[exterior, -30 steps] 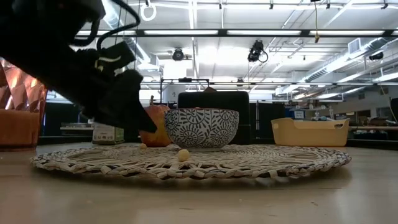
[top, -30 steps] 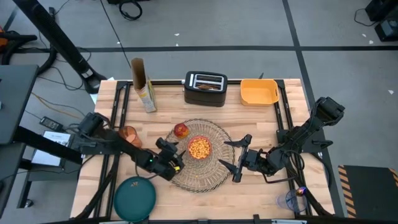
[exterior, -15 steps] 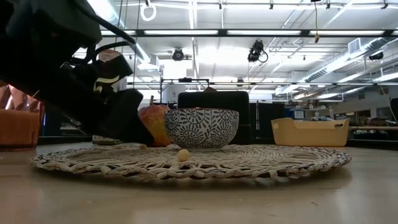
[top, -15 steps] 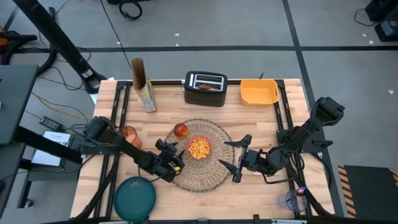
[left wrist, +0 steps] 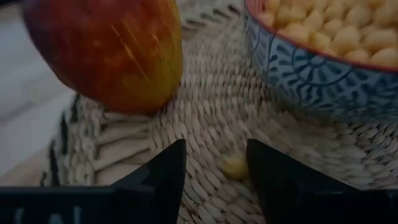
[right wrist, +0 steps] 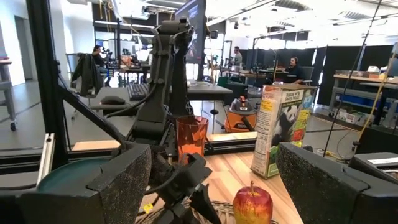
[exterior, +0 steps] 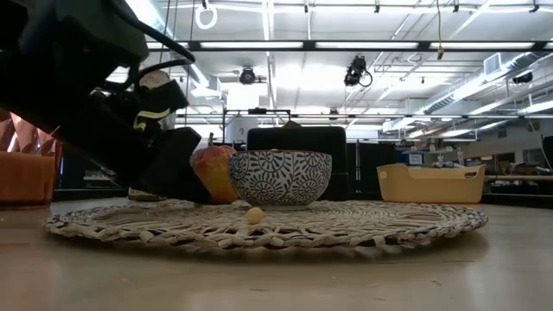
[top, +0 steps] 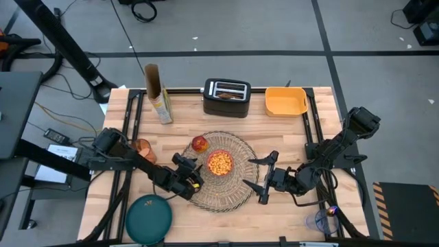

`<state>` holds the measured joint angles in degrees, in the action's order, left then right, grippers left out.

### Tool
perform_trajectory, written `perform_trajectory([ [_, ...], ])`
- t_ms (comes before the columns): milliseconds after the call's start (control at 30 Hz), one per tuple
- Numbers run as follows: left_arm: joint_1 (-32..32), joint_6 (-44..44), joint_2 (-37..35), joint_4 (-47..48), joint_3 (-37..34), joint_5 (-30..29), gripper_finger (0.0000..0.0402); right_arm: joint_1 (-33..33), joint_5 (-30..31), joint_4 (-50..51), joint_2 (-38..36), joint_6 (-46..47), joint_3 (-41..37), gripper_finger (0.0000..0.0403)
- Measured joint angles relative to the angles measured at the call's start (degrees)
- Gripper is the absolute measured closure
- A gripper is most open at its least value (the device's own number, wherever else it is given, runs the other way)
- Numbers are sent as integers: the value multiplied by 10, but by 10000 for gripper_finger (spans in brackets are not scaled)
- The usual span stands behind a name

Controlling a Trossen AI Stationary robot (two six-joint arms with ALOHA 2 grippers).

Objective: Arrange a breakfast setting
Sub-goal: Pour the cereal into the red patterned bowl

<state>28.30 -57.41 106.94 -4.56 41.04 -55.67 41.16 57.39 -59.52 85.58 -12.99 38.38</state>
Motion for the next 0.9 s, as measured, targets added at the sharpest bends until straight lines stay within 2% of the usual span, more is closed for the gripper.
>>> perform_trajectory([
  [100,-13,1,-1,-1,0,33,220,1,0,2,0,0,0,55],
  [333,-16,15,-1,-1,0,38,223,2,0,5,0,-3,0,55],
  [667,-15,17,-1,-1,0,43,285,2,0,6,0,-6,0,55],
  [900,-14,26,-1,0,0,43,292,2,0,6,0,-6,0,55],
])
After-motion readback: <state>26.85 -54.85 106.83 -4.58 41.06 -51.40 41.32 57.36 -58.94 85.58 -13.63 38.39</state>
